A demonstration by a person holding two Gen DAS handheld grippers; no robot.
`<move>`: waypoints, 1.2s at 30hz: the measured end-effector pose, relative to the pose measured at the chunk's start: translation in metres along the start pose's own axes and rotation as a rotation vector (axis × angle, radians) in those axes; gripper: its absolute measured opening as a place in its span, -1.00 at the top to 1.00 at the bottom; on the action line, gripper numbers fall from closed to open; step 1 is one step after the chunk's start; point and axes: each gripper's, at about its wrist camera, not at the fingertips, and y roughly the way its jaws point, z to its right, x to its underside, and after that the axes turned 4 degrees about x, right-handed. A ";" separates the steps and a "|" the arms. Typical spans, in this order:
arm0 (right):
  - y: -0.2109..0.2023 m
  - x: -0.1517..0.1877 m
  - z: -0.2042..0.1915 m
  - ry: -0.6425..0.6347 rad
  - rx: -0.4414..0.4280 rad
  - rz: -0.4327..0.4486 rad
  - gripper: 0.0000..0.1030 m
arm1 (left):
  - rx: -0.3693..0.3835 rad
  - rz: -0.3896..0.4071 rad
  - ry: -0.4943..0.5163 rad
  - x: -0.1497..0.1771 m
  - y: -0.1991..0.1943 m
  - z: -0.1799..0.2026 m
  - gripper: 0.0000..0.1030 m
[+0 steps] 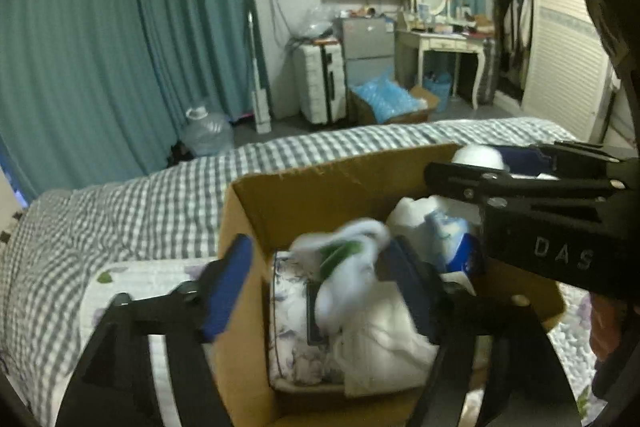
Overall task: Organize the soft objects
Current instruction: 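Carry both items into the cardboard box and open both tools, then move both tools back toward the last items on the bed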
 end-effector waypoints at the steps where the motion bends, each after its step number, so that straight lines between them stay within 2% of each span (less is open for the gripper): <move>1: 0.002 0.001 0.004 0.018 -0.006 0.005 -0.47 | -0.006 0.003 0.002 0.000 0.001 0.001 -0.55; 3: 0.001 0.004 0.013 0.050 -0.021 0.018 -0.55 | -0.026 -0.004 0.000 0.000 0.002 0.000 -0.60; 7: -0.019 -0.001 0.014 0.050 0.016 0.048 -0.73 | -0.043 -0.005 -0.008 -0.004 -0.013 0.000 -0.61; 11: -0.060 -0.010 0.012 0.050 0.038 0.108 -0.90 | -0.076 0.036 -0.009 -0.012 -0.056 0.001 -0.62; 13: -0.093 -0.016 0.008 0.026 0.055 0.150 -1.00 | -0.085 0.067 -0.024 -0.017 -0.082 0.002 -0.69; 15: -0.122 -0.021 0.005 0.011 0.067 0.182 -1.00 | -0.095 0.120 -0.029 -0.022 -0.109 0.003 -0.86; 18: -0.167 -0.026 0.001 -0.005 0.085 0.204 -1.00 | -0.110 0.197 -0.032 -0.029 -0.149 0.008 -0.98; 25: -0.249 -0.022 -0.004 -0.061 0.097 0.251 -1.00 | -0.091 0.264 -0.041 -0.029 -0.214 0.018 -0.98; 27: -0.261 -0.016 -0.008 -0.081 0.084 0.252 -1.00 | -0.071 0.283 -0.064 -0.022 -0.227 0.018 -0.98; 30: -0.268 -0.004 -0.009 -0.094 0.086 0.245 -1.00 | -0.117 0.289 -0.099 -0.012 -0.232 0.019 -0.98; 34: -0.254 0.022 -0.013 -0.143 0.089 0.189 -1.00 | -0.161 0.280 -0.112 0.007 -0.226 0.022 -0.98; 36: -0.239 0.037 -0.014 -0.173 0.092 0.157 -1.00 | -0.154 0.249 -0.128 0.019 -0.214 0.022 -0.98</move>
